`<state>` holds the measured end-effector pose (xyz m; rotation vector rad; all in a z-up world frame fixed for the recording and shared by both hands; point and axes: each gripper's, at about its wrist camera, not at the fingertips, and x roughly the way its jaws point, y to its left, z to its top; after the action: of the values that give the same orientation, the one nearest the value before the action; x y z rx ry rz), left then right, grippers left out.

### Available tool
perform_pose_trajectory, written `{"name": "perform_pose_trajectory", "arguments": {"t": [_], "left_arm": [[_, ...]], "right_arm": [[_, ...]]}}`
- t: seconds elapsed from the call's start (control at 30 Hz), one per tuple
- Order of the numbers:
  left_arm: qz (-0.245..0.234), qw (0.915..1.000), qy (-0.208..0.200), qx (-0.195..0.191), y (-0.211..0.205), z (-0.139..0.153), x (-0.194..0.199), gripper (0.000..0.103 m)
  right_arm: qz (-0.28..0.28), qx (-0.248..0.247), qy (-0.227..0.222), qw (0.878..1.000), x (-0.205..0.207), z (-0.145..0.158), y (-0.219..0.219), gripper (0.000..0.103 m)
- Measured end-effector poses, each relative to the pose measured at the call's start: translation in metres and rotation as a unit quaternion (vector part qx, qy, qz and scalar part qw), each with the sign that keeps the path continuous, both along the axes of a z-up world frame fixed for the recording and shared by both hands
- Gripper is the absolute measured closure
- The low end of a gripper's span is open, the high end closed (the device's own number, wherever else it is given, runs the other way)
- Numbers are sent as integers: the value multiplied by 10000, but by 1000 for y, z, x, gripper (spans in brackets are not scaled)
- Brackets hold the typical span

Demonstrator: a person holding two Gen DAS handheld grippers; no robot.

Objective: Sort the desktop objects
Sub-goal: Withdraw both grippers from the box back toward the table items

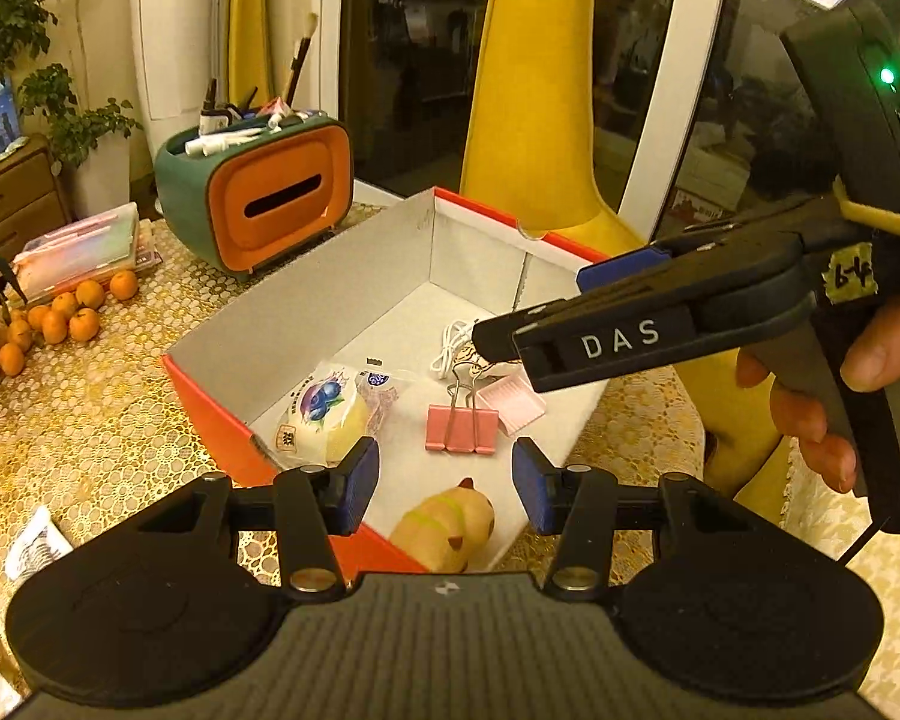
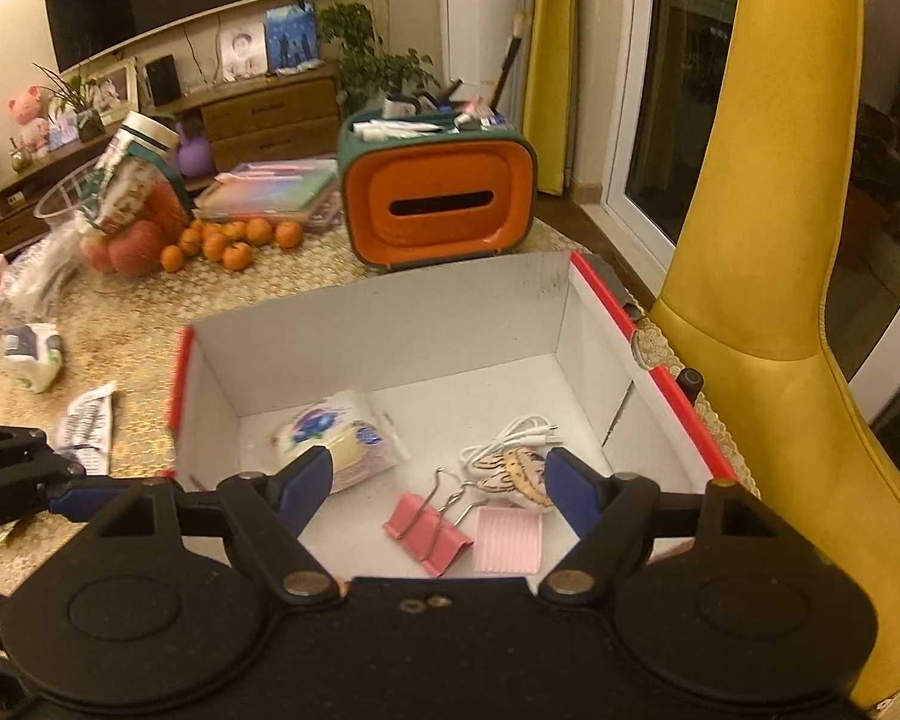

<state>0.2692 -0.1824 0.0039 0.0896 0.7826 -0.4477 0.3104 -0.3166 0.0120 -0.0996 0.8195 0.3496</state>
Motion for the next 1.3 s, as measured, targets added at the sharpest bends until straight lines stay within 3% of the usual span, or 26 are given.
{"name": "perform_pose_trajectory", "arguments": {"t": [0.43, 0.87, 0.97, 1.3], "left_arm": [[179, 9993, -257, -226, 38, 19, -50, 54], [660, 9958, -529, -345, 93, 19, -100, 32], [824, 9944, -570, -346, 107, 17, -109, 24], [1181, 9906, -530, -447, 148, 6, -137, 23]], "right_arm": [[240, 346, -233, 9988, -54, 17, 20, 23], [654, 649, -419, 9949, -113, 23, 54, 18], [672, 693, -451, 9943, -124, 21, 59, 14], [610, 792, -548, 9935, -148, 17, 72, 7]]}}
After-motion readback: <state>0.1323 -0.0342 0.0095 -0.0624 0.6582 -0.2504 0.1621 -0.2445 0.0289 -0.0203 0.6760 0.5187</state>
